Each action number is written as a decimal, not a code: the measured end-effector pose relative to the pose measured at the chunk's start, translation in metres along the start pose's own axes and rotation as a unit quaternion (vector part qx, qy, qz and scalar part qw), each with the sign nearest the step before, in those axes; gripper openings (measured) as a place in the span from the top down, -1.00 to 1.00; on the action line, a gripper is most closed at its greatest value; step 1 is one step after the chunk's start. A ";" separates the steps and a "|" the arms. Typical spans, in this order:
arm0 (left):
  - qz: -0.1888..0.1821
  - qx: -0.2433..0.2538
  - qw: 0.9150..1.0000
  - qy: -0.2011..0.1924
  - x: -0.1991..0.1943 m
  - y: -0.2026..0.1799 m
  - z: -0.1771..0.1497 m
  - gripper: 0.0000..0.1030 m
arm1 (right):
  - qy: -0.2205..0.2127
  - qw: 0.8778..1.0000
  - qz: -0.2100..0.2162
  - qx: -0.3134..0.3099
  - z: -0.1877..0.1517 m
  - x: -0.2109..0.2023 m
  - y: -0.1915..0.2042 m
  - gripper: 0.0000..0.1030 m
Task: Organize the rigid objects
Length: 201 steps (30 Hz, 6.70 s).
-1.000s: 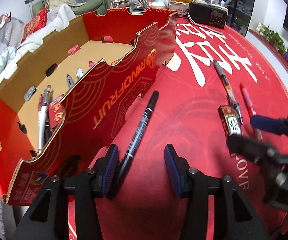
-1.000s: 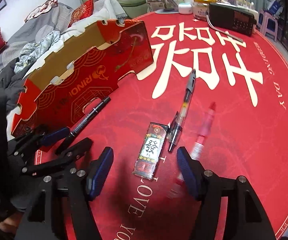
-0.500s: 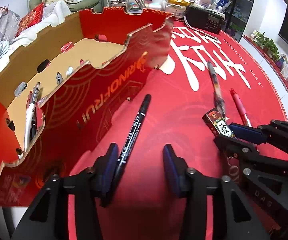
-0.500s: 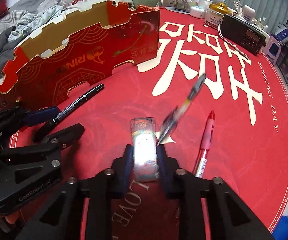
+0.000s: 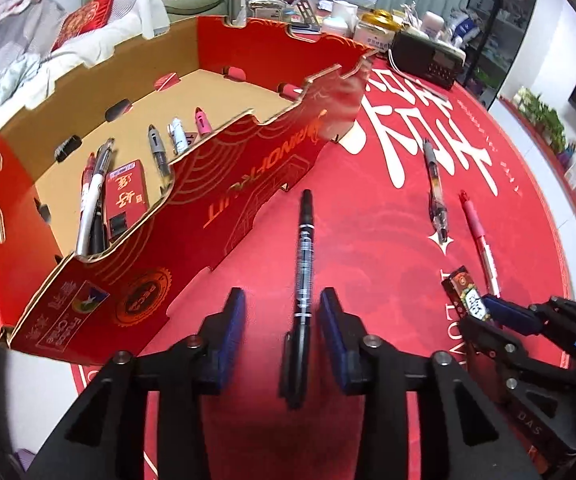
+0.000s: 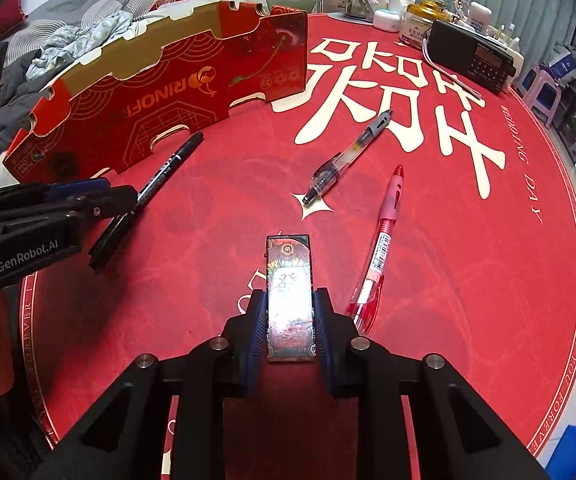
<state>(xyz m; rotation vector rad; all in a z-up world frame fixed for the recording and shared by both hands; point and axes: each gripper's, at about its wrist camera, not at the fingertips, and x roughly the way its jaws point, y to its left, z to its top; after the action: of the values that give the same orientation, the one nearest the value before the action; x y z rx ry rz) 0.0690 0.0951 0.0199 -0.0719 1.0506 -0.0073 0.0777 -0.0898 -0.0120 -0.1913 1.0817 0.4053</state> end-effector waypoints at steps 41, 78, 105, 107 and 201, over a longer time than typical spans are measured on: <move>-0.015 0.036 0.995 0.093 -0.023 -0.083 -0.065 0.84 | 0.052 0.998 -0.001 -0.022 -0.037 -0.039 0.014 0.52; -0.009 0.030 0.997 0.069 -0.030 -0.085 -0.073 0.82 | 0.052 0.998 -0.011 -0.022 -0.043 -0.042 0.017 0.52; 0.010 0.031 0.998 0.056 -0.035 -0.083 -0.071 0.83 | 0.034 0.999 -0.003 -0.017 -0.043 -0.052 0.019 0.52; 0.012 0.031 0.998 0.052 -0.037 -0.083 -0.070 0.83 | 0.028 0.999 -0.001 -0.016 -0.042 -0.055 0.020 0.52; 0.085 -0.150 0.985 -0.017 -0.069 0.091 0.071 0.83 | -0.099 0.989 0.052 -0.100 0.185 -0.081 0.119 0.52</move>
<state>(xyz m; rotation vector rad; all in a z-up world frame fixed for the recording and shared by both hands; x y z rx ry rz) 0.0935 0.1930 0.1087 -0.2537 1.0141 0.3058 0.1474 0.0638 0.1509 -0.2674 0.8573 0.6158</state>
